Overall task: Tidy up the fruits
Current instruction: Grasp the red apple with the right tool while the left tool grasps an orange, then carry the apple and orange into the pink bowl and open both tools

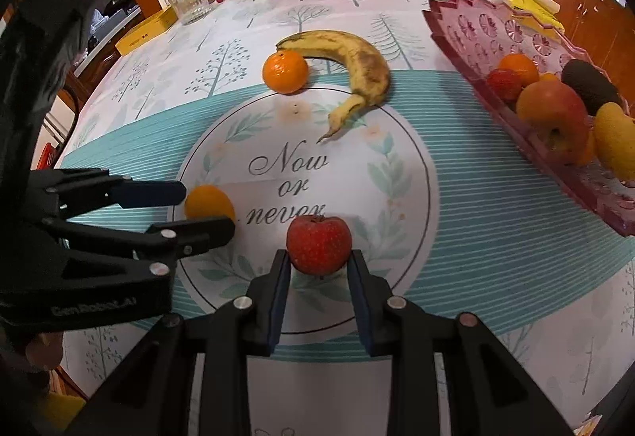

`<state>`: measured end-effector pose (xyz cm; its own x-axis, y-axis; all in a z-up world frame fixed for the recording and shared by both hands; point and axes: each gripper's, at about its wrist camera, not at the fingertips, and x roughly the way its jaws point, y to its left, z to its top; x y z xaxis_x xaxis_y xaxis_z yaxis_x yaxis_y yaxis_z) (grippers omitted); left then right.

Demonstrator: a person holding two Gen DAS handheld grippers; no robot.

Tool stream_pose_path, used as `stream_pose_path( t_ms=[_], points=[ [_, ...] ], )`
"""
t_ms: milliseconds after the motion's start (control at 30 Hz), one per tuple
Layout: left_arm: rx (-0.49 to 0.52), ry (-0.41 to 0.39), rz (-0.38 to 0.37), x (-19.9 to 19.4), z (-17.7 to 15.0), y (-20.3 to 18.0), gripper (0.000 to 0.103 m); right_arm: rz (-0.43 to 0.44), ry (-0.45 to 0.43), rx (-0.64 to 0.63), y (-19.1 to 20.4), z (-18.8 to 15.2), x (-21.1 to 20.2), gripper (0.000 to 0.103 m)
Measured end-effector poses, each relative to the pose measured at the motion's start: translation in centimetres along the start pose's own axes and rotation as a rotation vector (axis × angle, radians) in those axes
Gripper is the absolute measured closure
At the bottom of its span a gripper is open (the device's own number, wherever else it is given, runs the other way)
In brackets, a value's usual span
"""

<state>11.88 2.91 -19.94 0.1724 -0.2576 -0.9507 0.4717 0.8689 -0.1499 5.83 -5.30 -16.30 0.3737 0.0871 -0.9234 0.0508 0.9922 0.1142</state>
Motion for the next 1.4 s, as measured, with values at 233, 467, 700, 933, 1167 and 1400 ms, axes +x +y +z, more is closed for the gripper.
stream_pose_path(
  t_ms=[233,467,700,933,1167,1400],
  points=[
    [0.008,0.003,0.010,0.5,0.4,-1.4,0.066,0.002,-0.009,-0.013,-0.5,0.3,-0.6,0.073],
    [-0.029,-0.016,0.024,0.8,0.9,-1.9,0.069,0.000,-0.022,-0.036,-1.2,0.3,-1.8,0.073],
    [-0.062,-0.055,0.034,-0.2,1.3,-2.6,0.070,0.001,-0.043,-0.054,-2.6,0.8,-3.6,0.074],
    [-0.053,-0.165,0.018,-4.7,3.5,-6.1,0.070,-0.002,-0.108,-0.077,-4.3,1.9,-7.0,0.074],
    [-0.015,-0.300,-0.003,-10.0,6.6,-10.2,0.070,-0.014,-0.209,-0.081,-7.8,4.0,-11.8,0.074],
    [0.015,-0.398,-0.004,-12.4,10.6,-14.2,0.069,-0.032,-0.309,-0.081,-12.0,7.0,-15.8,0.074]
  ],
)
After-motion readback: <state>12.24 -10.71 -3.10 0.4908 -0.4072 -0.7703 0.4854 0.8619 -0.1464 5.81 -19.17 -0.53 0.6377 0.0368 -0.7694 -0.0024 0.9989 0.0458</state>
